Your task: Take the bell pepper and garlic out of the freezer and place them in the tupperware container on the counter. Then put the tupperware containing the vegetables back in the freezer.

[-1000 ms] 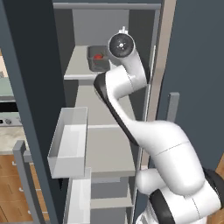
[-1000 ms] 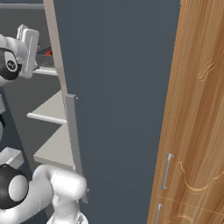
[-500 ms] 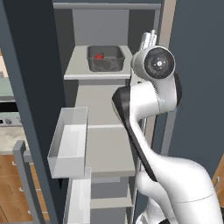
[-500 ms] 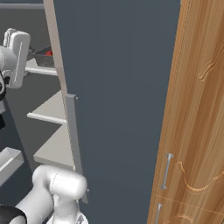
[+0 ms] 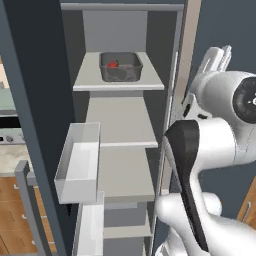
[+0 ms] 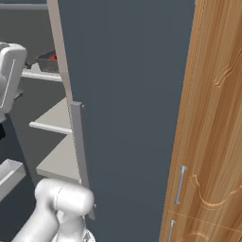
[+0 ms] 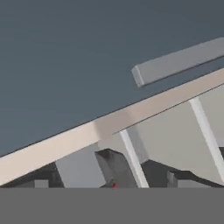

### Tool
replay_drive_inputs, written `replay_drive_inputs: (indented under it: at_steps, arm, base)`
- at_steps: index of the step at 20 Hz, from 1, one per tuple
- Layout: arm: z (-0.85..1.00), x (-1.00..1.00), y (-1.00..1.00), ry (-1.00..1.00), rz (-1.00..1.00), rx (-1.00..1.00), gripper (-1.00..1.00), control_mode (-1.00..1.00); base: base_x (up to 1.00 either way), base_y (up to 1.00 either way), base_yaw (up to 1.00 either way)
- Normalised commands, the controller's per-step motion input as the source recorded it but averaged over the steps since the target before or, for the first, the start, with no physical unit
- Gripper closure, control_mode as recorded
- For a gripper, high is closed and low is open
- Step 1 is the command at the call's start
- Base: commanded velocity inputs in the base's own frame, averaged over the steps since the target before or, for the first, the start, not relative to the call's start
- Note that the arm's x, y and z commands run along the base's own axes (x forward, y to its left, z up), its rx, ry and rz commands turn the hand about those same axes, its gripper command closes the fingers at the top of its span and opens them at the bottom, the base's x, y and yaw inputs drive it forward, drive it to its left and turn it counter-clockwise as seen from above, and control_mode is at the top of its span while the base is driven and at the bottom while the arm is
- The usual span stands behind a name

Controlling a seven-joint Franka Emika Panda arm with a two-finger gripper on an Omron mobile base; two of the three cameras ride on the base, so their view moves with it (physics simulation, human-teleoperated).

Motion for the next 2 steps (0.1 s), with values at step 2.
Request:
replay_drive_inputs:
  at_steps: [2]
  arm:
    - [0.00, -0.92, -0.53, -0.03, -0.09, 0.07, -1.00, -1.00]
  base:
    - [0.00, 0.00, 0.00]
